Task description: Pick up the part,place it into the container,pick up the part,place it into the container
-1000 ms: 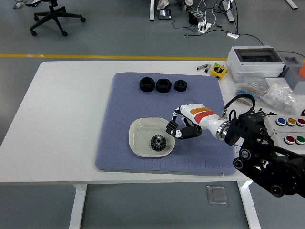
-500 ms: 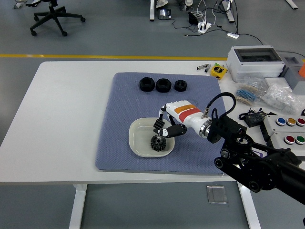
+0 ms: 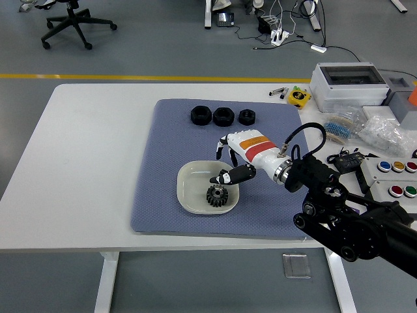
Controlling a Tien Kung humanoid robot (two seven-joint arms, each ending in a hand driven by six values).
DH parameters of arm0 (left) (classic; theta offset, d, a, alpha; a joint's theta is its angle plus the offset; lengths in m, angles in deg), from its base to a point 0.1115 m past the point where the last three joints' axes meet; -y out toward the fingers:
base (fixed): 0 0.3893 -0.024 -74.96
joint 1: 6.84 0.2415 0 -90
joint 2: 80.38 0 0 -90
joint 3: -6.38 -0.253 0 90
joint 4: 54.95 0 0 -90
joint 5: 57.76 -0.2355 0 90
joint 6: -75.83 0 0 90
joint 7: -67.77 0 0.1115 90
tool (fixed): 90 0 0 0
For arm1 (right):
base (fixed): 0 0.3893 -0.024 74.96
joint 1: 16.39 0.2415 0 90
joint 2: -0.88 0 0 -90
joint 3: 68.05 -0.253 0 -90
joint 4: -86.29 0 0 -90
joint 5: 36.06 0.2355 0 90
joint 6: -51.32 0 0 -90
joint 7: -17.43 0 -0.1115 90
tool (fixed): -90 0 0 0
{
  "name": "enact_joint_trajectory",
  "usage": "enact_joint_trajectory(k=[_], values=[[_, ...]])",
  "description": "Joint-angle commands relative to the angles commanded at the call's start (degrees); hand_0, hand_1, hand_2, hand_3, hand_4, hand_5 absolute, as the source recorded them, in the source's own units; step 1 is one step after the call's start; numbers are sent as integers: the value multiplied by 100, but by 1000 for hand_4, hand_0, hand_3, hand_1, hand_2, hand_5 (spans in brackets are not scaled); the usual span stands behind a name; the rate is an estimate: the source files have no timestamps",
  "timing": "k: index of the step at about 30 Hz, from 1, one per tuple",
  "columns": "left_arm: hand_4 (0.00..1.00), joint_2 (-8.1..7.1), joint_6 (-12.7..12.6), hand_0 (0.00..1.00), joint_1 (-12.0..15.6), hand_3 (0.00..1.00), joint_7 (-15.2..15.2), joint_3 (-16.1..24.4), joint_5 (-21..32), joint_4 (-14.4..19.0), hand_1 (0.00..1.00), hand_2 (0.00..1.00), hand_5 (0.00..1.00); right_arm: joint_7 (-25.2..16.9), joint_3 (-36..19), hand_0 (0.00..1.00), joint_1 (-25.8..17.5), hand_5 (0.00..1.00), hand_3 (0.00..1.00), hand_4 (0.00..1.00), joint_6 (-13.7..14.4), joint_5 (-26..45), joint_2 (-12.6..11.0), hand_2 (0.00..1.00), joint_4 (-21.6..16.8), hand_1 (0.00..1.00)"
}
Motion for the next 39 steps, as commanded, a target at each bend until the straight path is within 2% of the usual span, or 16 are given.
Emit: enact_joint_trajectory(k=[4,7,8,13,14,18,19,20,22,25,26,29,32,33,38,39], values=[[495,0,-2,822,5,576,-6,25,-20,0,796,836,707,-1,-296,2,-136,479,490,998,50,105,-219,258,-372,80],[495,0,2,822,22,576,-21,46,-21,0,796,836,707,62,-494,2,-219,479,490,998,254,333,-440,258,-727,80],[496,0,9,822,40,576,-30,64,-26,0,795,835,708,100,-535,38,-224,504,495,998,318,465,-504,296,-825,134],[496,0,34,822,101,576,-17,111,-141,0,795,835,708,122,-700,38,-296,504,495,998,633,1402,-732,296,-1012,134],[494,0,37,822,111,576,-17,122,-158,0,795,836,707,3,-729,317,-334,642,716,998,706,1663,-771,671,-986,495],[494,0,30,822,146,576,-25,157,-179,0,795,836,707,-799,-751,317,-516,642,716,998,784,2631,-936,671,-842,495],[494,0,30,822,148,576,-18,168,-203,0,795,836,707,-997,-787,317,-581,642,716,998,754,2855,-986,671,-824,495],[493,0,34,822,150,575,-10,188,-250,0,792,830,708,-1178,-842,632,-653,687,855,998,704,3115,-1041,840,-818,705],[493,0,48,822,151,575,7,252,-365,0,792,830,708,-1376,-986,632,-799,687,855,998,575,3600,-1127,840,-854,705],[493,0,58,822,133,575,27,378,-562,0,792,830,708,-1462,-1375,632,-1108,687,855,998,302,4307,-1269,840,-1044,705],[493,0,56,822,128,573,27,390,-580,0,790,826,712,-1465,-1538,750,-1221,752,861,998,261,4568,-1323,878,-1117,791],[493,0,78,822,124,573,40,449,-696,0,790,826,712,-1421,-1873,750,-1469,752,861,998,88,5275,-1451,878,-1313,791],[493,0,123,822,108,573,79,594,-1018,0,790,826,712,-1377,-2140,750,-1760,752,861,998,-198,6020,-1549,878,-1553,791],[489,0,138,821,103,571,90,617,-1094,0,788,815,716,-1392,-2228,791,-1866,786,880,998,-271,6244,-1565,880,-1636,811],[489,0,127,821,85,571,109,794,-1296,0,788,815,716,-1513,-2632,791,-2326,786,880,998,-315,7446,-1586,880,-1972,811],[488,0,124,820,81,571,105,805,-1289,0,787,815,720,-1500,-2743,839,-2428,911,955,998,-348,7669,-1575,886,-2046,832]])
